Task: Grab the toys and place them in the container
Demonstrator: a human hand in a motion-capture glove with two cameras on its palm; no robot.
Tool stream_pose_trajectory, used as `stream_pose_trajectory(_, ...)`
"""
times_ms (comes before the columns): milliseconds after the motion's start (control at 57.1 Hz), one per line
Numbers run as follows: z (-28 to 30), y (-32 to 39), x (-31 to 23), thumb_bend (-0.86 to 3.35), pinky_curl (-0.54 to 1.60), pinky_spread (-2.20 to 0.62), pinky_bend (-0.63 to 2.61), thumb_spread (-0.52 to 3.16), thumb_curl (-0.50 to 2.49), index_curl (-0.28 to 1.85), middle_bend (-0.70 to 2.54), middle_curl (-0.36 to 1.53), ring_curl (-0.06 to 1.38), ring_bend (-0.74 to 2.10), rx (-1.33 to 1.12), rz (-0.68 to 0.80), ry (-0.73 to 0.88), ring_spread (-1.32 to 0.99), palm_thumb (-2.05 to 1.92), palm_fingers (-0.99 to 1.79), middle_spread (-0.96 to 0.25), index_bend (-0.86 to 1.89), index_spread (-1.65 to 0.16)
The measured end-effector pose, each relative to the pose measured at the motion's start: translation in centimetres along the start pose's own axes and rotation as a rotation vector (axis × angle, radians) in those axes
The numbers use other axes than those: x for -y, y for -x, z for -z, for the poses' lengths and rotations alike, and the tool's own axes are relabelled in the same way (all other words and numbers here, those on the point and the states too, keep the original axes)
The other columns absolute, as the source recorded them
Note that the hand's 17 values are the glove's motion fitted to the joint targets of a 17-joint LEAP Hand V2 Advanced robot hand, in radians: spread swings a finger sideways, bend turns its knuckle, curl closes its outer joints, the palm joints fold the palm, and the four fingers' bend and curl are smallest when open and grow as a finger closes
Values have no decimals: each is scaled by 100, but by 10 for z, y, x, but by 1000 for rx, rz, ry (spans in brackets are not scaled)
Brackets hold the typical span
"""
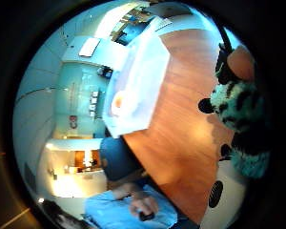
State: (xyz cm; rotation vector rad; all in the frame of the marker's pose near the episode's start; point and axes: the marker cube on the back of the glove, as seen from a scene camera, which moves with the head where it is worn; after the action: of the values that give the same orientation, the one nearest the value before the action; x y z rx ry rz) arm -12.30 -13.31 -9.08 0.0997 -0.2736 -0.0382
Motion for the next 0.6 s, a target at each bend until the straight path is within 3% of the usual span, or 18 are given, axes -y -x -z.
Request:
stream_pose_trajectory(245, 34, 82, 72, 72, 39, -36, 123, 154, 61, 19, 28, 41, 47, 108, 183, 66, 33, -23, 82, 84, -3, 20, -28)
stream_pose_trajectory(596, 39, 185, 137, 72, 41, -35, 122, 152, 69, 25, 19, 44, 47, 100, 84, 132, -25, -23, 81, 85, -3, 18, -27)
